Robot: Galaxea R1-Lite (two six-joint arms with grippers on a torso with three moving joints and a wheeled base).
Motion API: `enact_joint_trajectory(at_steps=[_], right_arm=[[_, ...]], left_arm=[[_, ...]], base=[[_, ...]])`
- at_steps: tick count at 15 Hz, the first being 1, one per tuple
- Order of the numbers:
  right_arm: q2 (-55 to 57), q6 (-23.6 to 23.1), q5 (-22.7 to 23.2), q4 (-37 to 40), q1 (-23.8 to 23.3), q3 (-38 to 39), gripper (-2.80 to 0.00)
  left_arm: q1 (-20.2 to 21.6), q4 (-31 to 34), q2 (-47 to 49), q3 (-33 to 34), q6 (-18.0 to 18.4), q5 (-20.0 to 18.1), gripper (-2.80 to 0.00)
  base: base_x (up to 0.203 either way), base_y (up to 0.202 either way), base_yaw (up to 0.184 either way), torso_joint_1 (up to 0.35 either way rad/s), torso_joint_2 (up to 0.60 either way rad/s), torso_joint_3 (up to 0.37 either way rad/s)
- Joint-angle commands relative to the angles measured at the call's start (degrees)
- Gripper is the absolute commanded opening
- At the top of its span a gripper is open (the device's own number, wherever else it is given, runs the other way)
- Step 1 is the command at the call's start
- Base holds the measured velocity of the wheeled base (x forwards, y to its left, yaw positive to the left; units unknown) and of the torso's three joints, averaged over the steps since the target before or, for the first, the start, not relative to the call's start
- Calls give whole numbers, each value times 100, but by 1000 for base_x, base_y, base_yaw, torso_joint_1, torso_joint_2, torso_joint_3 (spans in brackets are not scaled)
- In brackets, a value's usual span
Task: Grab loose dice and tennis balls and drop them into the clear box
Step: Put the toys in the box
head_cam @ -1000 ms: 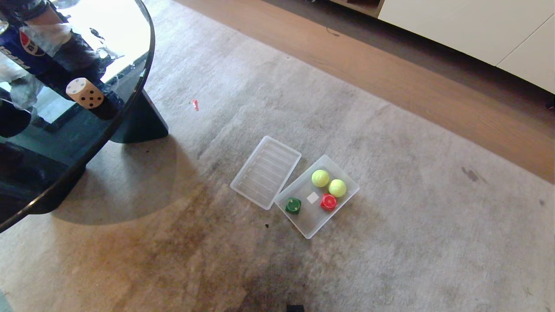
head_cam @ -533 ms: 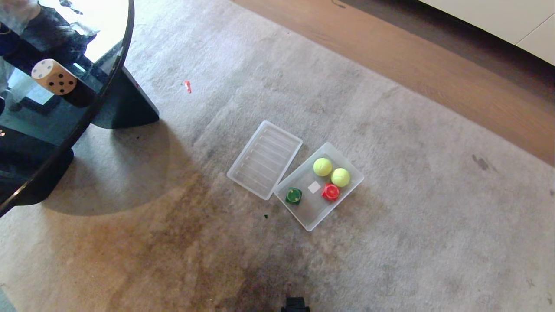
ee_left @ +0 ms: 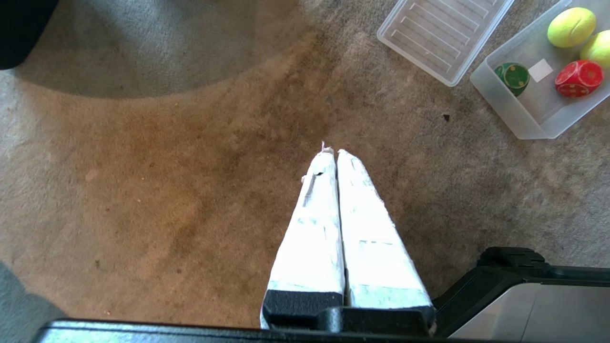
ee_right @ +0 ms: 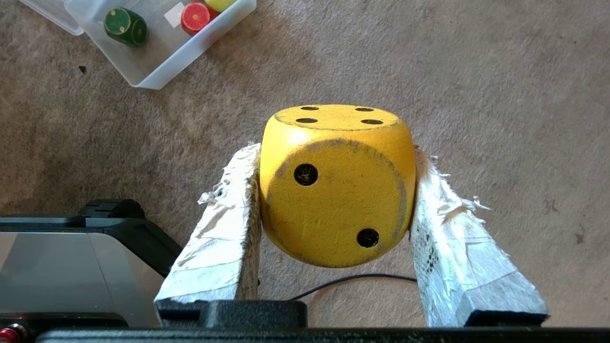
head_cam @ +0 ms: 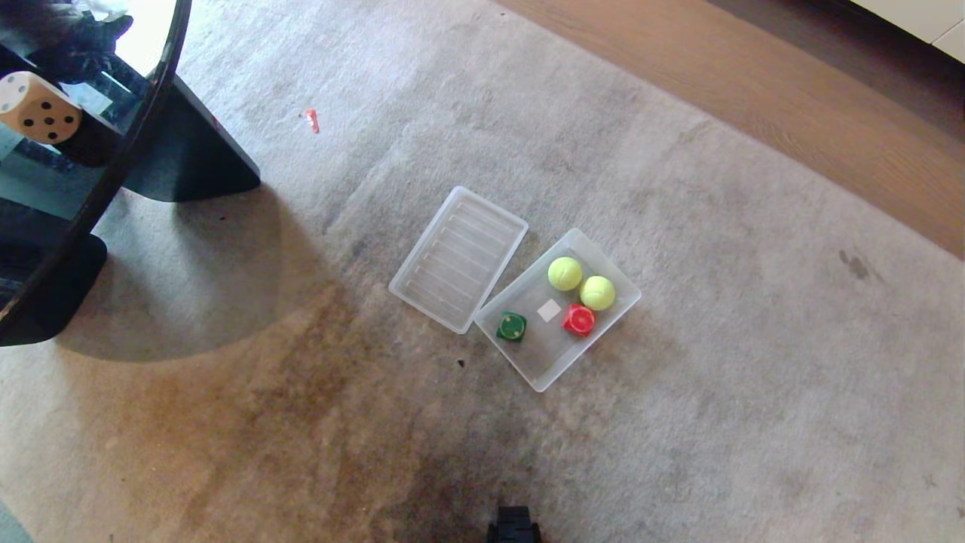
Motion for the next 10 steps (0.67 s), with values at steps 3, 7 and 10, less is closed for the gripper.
enact_joint_trajectory(at_steps=[3, 7, 10], right_arm=[[-2, -3, -1, 7, 2, 1, -280], [-2, -3, 8, 7, 3, 1, -280], [-2, -3, 7, 7, 3, 1, -280]], left_arm=[[0, 2, -2, 0, -2, 2, -280], [0, 2, -2, 0, -2, 2, -280], [0, 2, 6, 0, -2, 2, -280]], base=[[0, 0, 0, 0, 0, 0], [0, 0, 0, 0, 0, 0], [0, 0, 0, 1, 0, -12]])
